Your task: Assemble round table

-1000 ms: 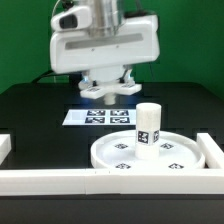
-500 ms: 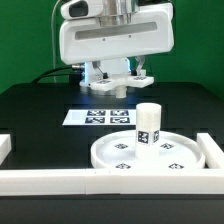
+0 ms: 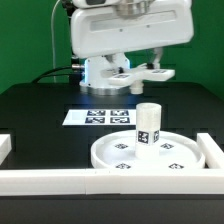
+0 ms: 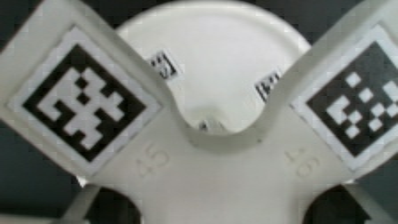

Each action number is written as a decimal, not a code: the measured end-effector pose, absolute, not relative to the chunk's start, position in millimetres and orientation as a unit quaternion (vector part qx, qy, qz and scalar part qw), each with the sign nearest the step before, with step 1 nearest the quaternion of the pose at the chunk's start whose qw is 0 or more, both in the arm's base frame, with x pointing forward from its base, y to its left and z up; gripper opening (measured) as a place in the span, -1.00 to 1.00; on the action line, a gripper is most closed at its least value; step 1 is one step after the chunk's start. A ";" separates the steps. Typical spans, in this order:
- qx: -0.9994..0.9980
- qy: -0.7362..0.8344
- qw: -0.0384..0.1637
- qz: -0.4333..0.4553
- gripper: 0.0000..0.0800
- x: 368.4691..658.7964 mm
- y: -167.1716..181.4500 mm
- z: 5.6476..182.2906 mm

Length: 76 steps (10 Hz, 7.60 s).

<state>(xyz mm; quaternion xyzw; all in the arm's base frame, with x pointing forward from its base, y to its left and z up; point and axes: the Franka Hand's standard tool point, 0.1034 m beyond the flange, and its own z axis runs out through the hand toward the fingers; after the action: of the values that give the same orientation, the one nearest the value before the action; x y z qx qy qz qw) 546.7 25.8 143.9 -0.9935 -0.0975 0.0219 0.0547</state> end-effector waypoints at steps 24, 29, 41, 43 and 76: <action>-0.975 -0.218 0.024 0.037 0.12 560.4 38.0 112.9; -0.973 -0.227 0.023 0.037 0.12 561.1 33.4 106.8; -0.998 -0.033 0.031 0.038 0.12 561.1 32.8 106.4; -0.995 0.088 0.036 0.042 0.12 560.7 33.2 106.2; -0.970 -0.238 0.037 0.020 0.62 565.6 46.8 122.4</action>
Offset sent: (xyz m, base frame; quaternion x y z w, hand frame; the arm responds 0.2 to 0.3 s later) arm 0.0010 0.0081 0.0010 -0.0811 0.0656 -0.1687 0.9801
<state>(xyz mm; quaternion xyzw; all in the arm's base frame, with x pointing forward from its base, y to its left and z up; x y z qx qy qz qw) 565.6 46.8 122.4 -0.9704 -0.2378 0.0205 0.0373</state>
